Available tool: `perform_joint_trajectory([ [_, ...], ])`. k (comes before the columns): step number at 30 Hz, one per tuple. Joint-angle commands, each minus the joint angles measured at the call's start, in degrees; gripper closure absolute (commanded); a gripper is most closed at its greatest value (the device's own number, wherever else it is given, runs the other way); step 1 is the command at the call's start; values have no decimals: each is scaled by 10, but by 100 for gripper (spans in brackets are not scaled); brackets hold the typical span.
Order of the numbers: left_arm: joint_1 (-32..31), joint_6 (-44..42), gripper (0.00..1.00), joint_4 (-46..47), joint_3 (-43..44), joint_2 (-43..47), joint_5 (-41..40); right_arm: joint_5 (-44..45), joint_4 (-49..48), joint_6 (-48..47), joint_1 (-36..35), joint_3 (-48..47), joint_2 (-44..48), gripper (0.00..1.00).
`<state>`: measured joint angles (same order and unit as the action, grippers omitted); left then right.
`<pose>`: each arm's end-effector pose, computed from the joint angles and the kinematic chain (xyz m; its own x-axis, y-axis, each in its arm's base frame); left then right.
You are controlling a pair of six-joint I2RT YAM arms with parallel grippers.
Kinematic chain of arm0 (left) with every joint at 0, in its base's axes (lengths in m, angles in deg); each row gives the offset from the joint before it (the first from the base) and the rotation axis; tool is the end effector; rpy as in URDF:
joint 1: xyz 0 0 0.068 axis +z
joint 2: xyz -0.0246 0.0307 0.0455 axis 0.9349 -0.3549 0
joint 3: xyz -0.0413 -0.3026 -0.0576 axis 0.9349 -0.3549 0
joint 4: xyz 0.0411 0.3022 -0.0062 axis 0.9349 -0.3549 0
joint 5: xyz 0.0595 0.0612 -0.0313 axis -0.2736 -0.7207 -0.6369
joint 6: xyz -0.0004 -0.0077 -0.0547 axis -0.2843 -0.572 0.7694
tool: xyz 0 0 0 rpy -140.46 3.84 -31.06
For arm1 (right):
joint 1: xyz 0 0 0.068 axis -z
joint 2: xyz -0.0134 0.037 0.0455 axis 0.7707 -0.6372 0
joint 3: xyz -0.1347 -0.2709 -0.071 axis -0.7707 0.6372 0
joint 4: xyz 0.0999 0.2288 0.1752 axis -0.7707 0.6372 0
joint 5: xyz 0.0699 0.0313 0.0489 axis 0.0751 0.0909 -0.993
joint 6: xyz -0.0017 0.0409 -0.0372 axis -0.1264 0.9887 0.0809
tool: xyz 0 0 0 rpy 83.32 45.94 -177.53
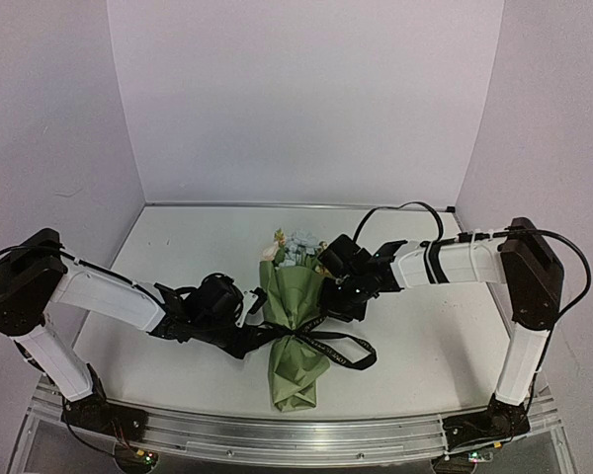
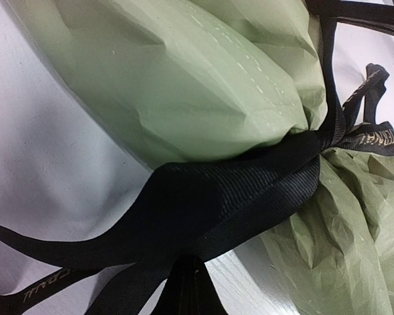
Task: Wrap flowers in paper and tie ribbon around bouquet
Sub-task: Tie the half-tied ribbon around the folded bouquet.
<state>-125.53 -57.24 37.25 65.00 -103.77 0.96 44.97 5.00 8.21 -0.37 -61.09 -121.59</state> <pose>0.1813 -0.2773 0.1375 -0.7302 0.4107 -0.5459 0.6256 0.7232 -0.2927 0.2788 0.3434 0.1836 -0.9520 0.1595 -0.2614 0.0263 0.8931 0.4491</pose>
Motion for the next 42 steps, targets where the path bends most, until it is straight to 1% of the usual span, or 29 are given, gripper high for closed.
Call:
perform_joint_trajectory([
  [1, -2, -2, 100, 22, 13, -3, 9, -2, -12, 12, -2, 7, 31, 80],
  [6, -3, -1, 100, 23, 12, -2, 12, -1, -17, 17, -6, 9, 33, 82],
  [20, -3, -1, 100, 25, 8, -1, 16, -5, -20, 20, -11, 18, 48, 85],
  [23, -3, -1, 100, 25, 8, 0, 17, -7, -21, 21, -12, 19, 49, 88],
  [24, -3, -1, 100, 25, 7, 0, 17, -7, -21, 21, -12, 20, 49, 93],
  [28, -3, 2, 100, 24, 4, 3, 13, -7, -22, 18, -12, 20, 51, 100],
  [34, -3, 33, 100, 15, -21, 14, -10, 10, -16, -6, -5, 23, 60, 100],
  [42, -2, 72, 100, 7, -70, 43, -31, 8, -19, -14, 20, 39, 60, 100],
])
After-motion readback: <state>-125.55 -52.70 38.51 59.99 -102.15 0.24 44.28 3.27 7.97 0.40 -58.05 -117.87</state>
